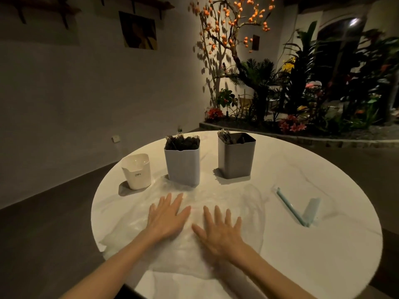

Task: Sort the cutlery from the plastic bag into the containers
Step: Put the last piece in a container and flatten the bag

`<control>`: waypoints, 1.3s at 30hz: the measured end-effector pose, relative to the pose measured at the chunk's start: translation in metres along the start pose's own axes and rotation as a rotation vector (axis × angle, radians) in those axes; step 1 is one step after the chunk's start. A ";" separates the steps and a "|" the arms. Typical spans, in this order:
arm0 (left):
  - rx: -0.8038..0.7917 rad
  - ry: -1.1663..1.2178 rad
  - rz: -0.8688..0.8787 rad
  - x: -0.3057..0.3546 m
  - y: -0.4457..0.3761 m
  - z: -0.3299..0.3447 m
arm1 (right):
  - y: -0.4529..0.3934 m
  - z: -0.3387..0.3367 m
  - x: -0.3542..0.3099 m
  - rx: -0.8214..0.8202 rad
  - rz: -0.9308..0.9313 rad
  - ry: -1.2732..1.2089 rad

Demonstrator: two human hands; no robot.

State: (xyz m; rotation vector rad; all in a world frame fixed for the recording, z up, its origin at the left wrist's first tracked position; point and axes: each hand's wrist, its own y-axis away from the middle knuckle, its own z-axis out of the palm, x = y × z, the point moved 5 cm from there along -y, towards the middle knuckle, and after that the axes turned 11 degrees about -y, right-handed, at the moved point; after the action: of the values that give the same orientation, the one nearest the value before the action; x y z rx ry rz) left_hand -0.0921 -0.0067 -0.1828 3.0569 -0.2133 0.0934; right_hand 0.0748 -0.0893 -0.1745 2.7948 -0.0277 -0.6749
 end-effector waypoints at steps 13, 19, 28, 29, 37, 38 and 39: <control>0.181 -0.120 0.193 -0.007 0.017 -0.008 | -0.020 -0.045 0.028 0.276 -0.123 0.122; -0.024 -0.064 0.120 -0.013 0.011 0.009 | -0.040 -0.012 0.042 0.160 -0.140 0.114; 0.052 -0.010 0.039 -0.054 0.009 -0.039 | 0.023 -0.030 -0.016 -0.041 -0.345 -0.085; 0.018 0.011 -0.007 -0.056 0.007 -0.039 | 0.034 -0.016 -0.029 -0.104 -0.393 -0.084; -0.115 0.844 -0.355 -0.067 0.013 -0.058 | 0.058 0.000 -0.058 0.224 -0.516 0.246; -0.129 0.908 -0.361 -0.062 0.017 -0.066 | 0.054 -0.006 -0.054 0.250 -0.489 0.282; -0.141 0.986 -0.358 -0.059 0.019 -0.071 | 0.048 -0.012 -0.049 0.269 -0.461 0.319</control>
State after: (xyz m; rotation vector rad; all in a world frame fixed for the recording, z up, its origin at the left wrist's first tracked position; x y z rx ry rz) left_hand -0.1569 -0.0115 -0.1146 2.4739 0.3639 1.4002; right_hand 0.0386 -0.1290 -0.1293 3.1643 0.6491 -0.3217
